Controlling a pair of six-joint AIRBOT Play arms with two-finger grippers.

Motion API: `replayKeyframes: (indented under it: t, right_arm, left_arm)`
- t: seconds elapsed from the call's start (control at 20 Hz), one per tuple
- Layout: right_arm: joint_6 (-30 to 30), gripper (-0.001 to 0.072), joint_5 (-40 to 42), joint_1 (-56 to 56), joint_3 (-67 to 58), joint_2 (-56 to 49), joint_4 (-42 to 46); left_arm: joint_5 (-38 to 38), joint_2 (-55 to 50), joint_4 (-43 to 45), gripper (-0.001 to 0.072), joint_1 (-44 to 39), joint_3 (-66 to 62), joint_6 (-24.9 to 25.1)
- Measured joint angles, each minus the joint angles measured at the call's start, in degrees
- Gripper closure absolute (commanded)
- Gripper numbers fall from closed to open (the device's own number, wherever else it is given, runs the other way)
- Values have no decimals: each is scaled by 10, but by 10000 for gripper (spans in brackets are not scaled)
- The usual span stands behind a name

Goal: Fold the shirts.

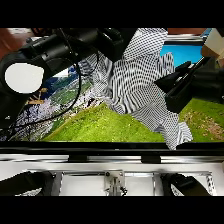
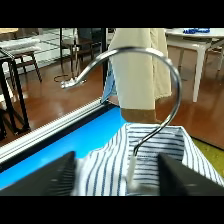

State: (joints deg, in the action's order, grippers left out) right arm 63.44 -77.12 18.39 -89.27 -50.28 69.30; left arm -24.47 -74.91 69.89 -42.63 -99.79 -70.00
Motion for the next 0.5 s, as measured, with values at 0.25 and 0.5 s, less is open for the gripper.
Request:
replayKeyframes:
  t: [0.25,0.5]
  right_arm:
    - [1,614,7,0,0,-9,-6]
    - [3,271,28,1,0,-11,-24]
  left_arm:
    - [5,-17,7,637,-2,0,-8]
    - [10,-12,16,639,30,0,-28]
